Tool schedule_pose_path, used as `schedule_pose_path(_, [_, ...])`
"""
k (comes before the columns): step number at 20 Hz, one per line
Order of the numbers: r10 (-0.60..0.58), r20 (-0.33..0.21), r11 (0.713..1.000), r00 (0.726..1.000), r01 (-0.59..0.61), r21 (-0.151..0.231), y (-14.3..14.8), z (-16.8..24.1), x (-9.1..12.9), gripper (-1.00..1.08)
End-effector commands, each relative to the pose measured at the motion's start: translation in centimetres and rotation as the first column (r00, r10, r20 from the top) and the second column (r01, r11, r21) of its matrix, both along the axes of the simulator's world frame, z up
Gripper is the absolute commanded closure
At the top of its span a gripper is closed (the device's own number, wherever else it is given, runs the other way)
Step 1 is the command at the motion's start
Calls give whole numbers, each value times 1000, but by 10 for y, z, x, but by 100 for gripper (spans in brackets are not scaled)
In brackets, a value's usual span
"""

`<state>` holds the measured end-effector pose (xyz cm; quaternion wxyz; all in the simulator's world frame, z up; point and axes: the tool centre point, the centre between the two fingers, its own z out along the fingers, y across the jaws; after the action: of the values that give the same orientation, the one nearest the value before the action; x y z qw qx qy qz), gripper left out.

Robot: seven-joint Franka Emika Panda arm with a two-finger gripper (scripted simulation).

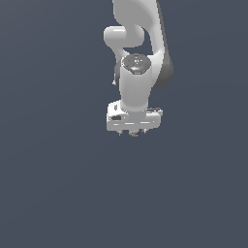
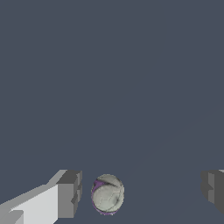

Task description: Pick up the object and move it to a goal position.

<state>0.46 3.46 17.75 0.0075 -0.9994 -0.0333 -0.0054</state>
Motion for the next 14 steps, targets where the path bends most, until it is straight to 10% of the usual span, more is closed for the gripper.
schedule_pose_path(1, [0,0,1000,1000,0,0,0,0,0,-92])
schedule_pose_path(14, [-23,-8,999,1000,23,29,1,-2,0,-92])
